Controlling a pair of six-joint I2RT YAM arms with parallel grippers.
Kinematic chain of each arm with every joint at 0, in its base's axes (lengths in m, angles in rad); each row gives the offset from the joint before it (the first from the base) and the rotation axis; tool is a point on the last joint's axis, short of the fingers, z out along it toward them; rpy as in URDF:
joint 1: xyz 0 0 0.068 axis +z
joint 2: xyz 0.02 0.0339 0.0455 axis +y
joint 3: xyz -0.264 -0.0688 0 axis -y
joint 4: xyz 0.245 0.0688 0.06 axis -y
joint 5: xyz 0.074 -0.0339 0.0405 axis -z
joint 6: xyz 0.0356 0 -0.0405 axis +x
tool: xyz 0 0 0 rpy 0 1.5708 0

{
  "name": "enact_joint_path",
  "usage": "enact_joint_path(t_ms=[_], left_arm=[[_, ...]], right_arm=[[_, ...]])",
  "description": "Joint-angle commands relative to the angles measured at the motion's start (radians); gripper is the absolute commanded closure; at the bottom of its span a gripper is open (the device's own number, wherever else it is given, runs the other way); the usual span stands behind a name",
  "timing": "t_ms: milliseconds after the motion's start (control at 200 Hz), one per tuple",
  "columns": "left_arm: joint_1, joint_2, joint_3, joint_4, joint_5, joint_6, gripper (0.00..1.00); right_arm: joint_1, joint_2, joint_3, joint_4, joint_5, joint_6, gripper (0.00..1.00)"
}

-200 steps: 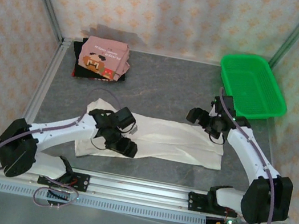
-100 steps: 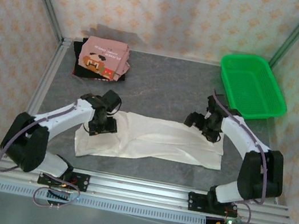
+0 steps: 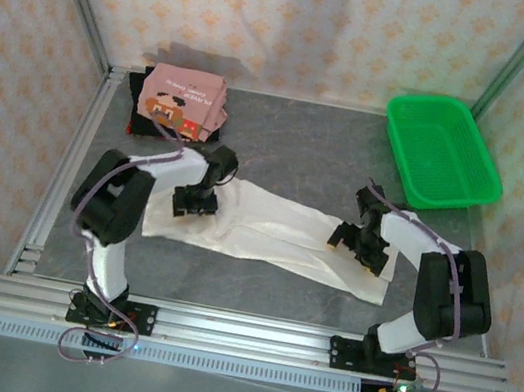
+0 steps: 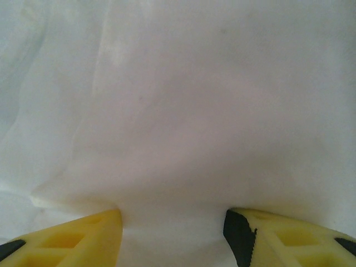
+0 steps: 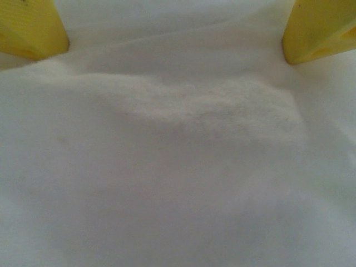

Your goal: Fold and stack the t-shirts

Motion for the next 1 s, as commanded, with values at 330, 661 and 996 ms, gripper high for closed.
enact_joint_path(t_ms=[330, 661, 996], left_arm=[[0.000, 0.696, 1.035, -0.127, 0.032, 0.191, 0.43], [0.068, 0.984, 1.421, 0.025, 0.339, 0.158, 0.40], [0.075, 1.058, 1.509, 0.242, 0.498, 0.143, 0.31]], right_arm=[[0.018, -0.221, -0.171, -0.084, -0.081, 0.172, 0.01], [0.245, -0.298, -0.237, 0.038, -0.128, 0.504, 0.01], [0.576, -0.144, -0.219, 0.355, -0.085, 0.869, 0.01]])
